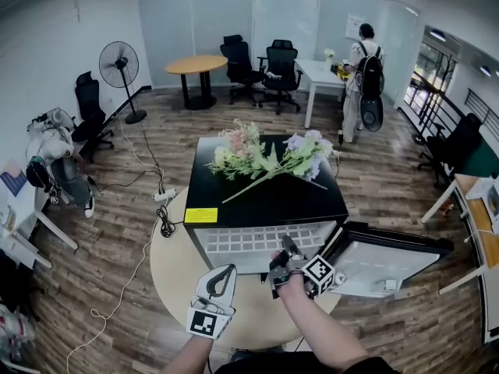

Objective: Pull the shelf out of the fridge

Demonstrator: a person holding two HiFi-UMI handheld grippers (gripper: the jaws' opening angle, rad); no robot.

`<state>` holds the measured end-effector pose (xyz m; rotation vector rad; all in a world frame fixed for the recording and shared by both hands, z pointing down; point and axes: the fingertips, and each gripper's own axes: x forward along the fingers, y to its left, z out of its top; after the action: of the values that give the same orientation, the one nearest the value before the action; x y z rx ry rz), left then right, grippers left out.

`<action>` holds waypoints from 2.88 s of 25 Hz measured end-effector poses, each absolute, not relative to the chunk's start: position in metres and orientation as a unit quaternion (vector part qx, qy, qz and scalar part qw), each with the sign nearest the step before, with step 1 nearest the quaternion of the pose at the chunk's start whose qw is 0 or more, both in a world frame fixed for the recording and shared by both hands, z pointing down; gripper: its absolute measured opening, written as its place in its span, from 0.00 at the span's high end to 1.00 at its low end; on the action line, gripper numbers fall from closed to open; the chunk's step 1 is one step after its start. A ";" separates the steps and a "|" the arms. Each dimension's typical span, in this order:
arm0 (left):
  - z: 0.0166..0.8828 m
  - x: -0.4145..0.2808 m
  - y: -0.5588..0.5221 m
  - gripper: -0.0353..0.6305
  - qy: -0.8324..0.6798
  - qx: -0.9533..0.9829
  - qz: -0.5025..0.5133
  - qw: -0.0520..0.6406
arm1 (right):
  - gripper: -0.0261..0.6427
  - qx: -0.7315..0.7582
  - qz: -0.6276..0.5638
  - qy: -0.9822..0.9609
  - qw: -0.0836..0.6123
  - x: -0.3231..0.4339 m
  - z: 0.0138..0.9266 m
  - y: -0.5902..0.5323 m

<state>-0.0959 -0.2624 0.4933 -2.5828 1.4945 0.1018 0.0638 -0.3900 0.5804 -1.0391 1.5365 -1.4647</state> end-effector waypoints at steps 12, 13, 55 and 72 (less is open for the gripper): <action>0.485 -0.094 -0.252 0.95 0.492 -0.866 0.037 0.082 | 0.91 -0.413 -0.573 0.602 0.372 0.067 0.581 -0.366; 0.484 -0.094 -0.251 0.95 0.491 -0.867 0.037 0.083 | 0.91 -0.411 -0.572 0.603 0.374 0.067 0.580 -0.365; 0.481 -0.074 -0.219 0.95 0.446 -0.890 0.041 0.084 | 0.91 -0.443 -0.581 0.590 0.345 0.074 0.571 -0.271; 0.484 -0.069 -0.230 0.95 0.435 -0.896 0.050 0.073 | 0.91 -0.545 -0.346 0.749 0.152 0.105 0.553 -0.237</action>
<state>-0.0686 -0.2301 0.4837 -2.6919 1.3063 0.1514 0.1049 -0.2370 0.5525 -1.5634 2.1488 -0.9928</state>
